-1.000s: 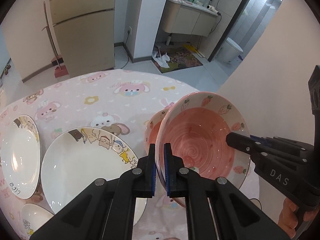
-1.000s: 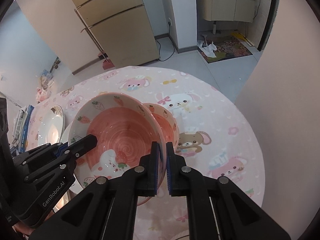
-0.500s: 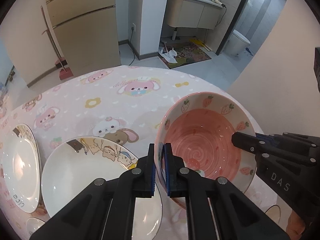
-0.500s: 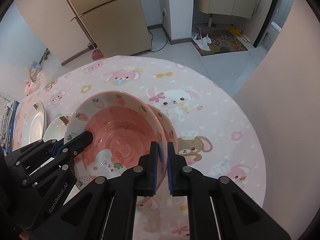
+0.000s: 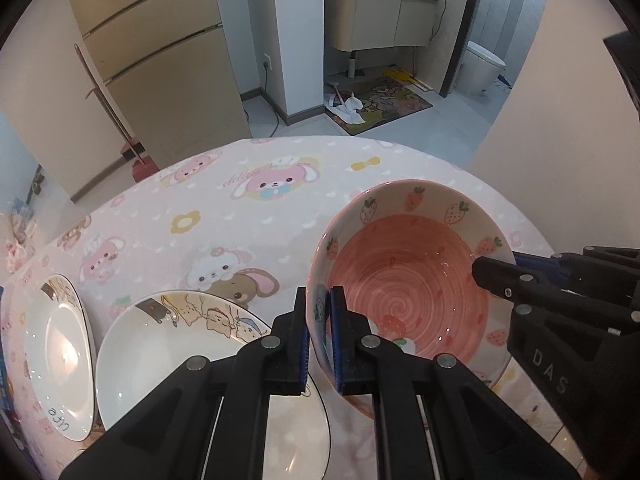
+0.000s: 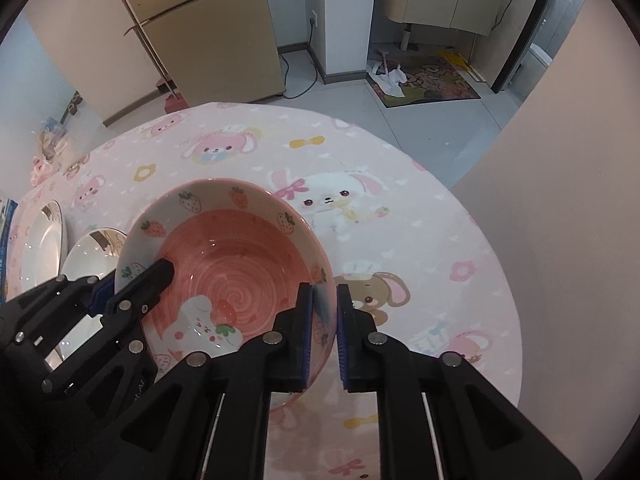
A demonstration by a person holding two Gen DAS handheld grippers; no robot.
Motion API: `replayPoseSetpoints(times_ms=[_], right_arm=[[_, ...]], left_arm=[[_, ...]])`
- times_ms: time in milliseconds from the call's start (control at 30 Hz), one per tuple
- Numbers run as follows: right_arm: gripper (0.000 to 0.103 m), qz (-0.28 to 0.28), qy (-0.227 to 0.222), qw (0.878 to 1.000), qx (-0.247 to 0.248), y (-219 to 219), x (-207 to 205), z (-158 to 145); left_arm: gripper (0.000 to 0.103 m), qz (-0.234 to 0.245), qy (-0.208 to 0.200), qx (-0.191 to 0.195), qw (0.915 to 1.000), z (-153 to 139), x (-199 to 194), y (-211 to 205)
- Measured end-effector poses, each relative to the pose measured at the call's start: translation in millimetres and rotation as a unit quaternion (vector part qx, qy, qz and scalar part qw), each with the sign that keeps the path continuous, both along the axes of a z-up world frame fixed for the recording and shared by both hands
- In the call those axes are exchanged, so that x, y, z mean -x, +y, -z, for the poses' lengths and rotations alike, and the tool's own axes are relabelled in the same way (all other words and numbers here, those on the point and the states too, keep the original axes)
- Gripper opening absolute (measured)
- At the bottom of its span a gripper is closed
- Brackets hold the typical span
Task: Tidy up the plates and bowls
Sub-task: 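Carry the pink bowl over the other pink bowl and lower it in, then open both grippers and withdraw from the stacked pink bowls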
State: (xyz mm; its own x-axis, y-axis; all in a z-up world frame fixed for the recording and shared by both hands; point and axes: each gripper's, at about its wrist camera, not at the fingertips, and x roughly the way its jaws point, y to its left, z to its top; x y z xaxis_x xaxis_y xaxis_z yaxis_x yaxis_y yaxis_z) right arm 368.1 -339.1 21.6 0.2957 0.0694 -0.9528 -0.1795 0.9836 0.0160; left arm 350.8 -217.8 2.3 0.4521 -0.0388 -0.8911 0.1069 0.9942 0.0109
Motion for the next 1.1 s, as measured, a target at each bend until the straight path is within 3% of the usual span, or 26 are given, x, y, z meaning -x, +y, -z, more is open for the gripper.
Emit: replayPoseSetpoints(times_ms=[133,200,267,367,467,767,933,1100], right_arm=[[0.010,-0.006,-0.018,1.000,0.009,2.5,2.7,-1.6],[0.009,-0.013,-0.030,0.999,0.002,3.8,4.9,-7.1],[0.009,-0.025,-0.018,0.999,-0.022,6.6,6.1,-9.6],[0.009,-0.031,-0.016,0.999,-0.018,12.2,10.6,-9.7],[0.008,-0.027,-0.015,0.999,-0.029,8.8,13.7,-13.3],[0.008,-0.023,-0.020,0.997,-0.065,-23.8,52.9,-52.0],[0.008,-0.012,-0.050,0.997,-0.059,-49.8,89.3,-85.8],[0.008,-0.004,-0.070,0.997,-0.043,-72.7,128.8,-104.2]], left_arm=[[0.010,0.001,-0.003,-0.027,0.9996,3.3,-0.7,-2.3],[0.010,-0.002,0.005,-0.021,0.9998,5.9,0.0,0.4],[0.010,0.002,0.008,-0.024,0.9997,8.2,0.1,0.7],[0.010,-0.003,0.014,-0.021,0.9997,7.3,0.4,2.7],[0.010,0.000,-0.006,-0.039,0.9992,-5.1,6.6,0.0],[0.010,-0.003,-0.025,-0.012,0.9996,-47.6,30.1,16.3],[0.011,0.021,-0.045,-0.002,0.9988,-71.2,60.7,14.5],[0.012,0.048,-0.051,0.038,0.9968,-96.5,98.8,9.5]])
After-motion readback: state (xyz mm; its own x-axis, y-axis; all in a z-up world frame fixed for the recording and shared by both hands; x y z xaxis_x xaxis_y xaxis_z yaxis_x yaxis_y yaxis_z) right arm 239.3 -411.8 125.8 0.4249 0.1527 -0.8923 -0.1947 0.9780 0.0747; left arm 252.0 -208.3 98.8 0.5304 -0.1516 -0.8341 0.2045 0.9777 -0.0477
